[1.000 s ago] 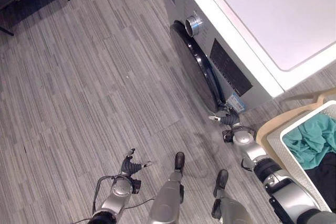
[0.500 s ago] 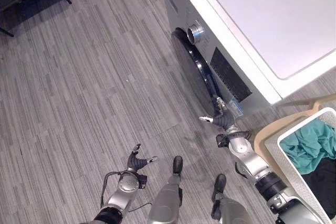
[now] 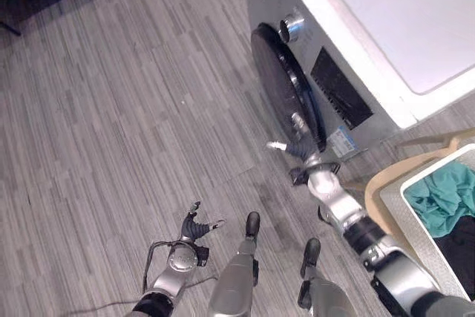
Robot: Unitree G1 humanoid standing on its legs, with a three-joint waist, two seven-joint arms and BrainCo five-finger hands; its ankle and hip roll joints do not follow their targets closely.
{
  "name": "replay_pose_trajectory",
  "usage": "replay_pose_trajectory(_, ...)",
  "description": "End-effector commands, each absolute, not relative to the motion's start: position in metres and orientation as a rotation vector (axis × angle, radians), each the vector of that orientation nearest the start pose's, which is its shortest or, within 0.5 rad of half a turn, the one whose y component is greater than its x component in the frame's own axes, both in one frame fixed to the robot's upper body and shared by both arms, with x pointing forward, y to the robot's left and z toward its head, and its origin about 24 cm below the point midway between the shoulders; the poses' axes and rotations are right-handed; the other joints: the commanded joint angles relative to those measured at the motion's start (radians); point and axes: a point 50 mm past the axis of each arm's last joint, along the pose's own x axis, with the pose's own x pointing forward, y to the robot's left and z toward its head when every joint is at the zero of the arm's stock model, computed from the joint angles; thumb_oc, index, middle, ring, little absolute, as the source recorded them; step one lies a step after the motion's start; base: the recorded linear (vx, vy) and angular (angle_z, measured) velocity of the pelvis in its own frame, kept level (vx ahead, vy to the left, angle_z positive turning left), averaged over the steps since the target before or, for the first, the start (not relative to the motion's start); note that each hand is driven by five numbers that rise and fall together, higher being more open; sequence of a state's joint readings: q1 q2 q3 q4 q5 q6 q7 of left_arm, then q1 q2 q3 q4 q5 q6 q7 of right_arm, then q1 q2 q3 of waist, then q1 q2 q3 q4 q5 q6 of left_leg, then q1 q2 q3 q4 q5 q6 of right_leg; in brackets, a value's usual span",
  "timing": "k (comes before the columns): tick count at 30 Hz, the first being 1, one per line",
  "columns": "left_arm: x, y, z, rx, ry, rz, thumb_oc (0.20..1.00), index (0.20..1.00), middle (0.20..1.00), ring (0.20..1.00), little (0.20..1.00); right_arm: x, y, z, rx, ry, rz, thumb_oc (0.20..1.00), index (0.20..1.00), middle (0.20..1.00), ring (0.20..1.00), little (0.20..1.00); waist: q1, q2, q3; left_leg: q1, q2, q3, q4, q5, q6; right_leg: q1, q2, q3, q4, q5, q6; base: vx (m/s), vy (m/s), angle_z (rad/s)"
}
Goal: Grab the laundry basket,head to the washer,open it,put in the laundry and shut it.
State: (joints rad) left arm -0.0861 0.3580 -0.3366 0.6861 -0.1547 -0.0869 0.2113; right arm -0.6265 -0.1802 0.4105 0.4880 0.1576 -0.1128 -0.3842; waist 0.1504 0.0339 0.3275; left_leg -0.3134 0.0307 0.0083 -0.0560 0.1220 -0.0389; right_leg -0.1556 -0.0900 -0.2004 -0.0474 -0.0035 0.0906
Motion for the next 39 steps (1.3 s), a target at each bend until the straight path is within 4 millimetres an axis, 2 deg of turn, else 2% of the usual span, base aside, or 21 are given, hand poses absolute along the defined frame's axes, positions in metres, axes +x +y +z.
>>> replay_pose_trajectory(1,0.228,0.216,-0.069,0.374,0.480,0.076,1.000,1.000,1.000,1.000,1.000,0.345,-0.083,0.128,-0.141,-0.342,0.011,1.000,1.000,1.000,1.000,1.000,0.022,0.014,0.002,0.061,-0.100,0.021,-0.014,-0.085,0.034,-0.071,-0.003,0.080,0.052,-0.002,0.033,0.02,0.003,0.21)
replay_pose_trajectory(6,0.228,0.213,-0.071,0.377,0.488,0.069,1.000,1.000,1.000,1.000,1.000,0.342,-0.097,0.132,-0.201,-0.386,-0.050,1.000,1.000,1.000,1.000,1.000,0.018,0.014,0.001,0.060,-0.104,0.016,-0.016,-0.086,0.035,-0.069,-0.006,0.071,0.051,-0.003,0.035,0.03,-0.005,0.13)
replay_pose_trajectory(9,0.229,0.208,-0.071,0.381,0.486,0.055,1.000,1.000,1.000,1.000,1.000,0.333,-0.104,0.125,-0.233,-0.395,-0.071,1.000,1.000,1.000,1.000,1.000,0.000,0.009,0.001,0.067,-0.103,0.019,-0.016,-0.091,0.037,-0.066,-0.006,0.076,0.053,-0.004,0.035,0.02,-0.003,0.06)
replay_pose_trajectory(16,0.230,0.201,-0.071,0.394,0.483,0.028,1.000,1.000,1.000,1.000,1.000,0.324,-0.105,0.126,-0.292,-0.440,-0.068,1.000,1.000,1.000,1.000,1.000,-0.024,-0.005,-0.001,0.083,-0.099,0.036,-0.015,-0.105,0.042,-0.060,-0.003,0.092,0.053,-0.007,0.036,0.00,0.004,-0.03)
replay_pose_trajectory(24,0.230,0.202,-0.070,0.396,0.483,0.035,1.000,1.000,1.000,1.000,1.000,0.321,-0.109,0.115,-0.279,-0.388,-0.081,1.000,1.000,1.000,1.000,1.000,-0.042,-0.011,-0.002,0.084,-0.096,0.046,-0.009,-0.109,0.044,-0.066,0.000,0.104,0.059,-0.006,0.036,0.00,0.003,-0.05)
replay_pose_trajectory(29,0.227,0.209,-0.073,0.417,0.498,0.050,1.000,1.000,1.000,1.000,1.000,0.328,-0.119,0.105,-0.269,-0.322,-0.131,1.000,1.000,1.000,1.000,1.000,-0.037,-0.005,0.009,0.072,-0.098,0.046,-0.014,-0.104,0.044,-0.080,-0.003,0.099,0.060,0.003,0.036,0.00,0.000,0.00)
replay_pose_trajectory(39,0.226,0.222,-0.072,0.414,0.507,0.088,1.000,1.000,1.000,1.000,1.000,0.348,-0.128,0.106,-0.213,-0.246,-0.146,1.000,1.000,1.000,1.000,1.000,-0.010,0.007,0.016,0.049,-0.105,0.040,-0.013,-0.095,0.042,-0.096,-0.010,0.090,0.062,0.009,0.039,0.00,0.000,0.00)
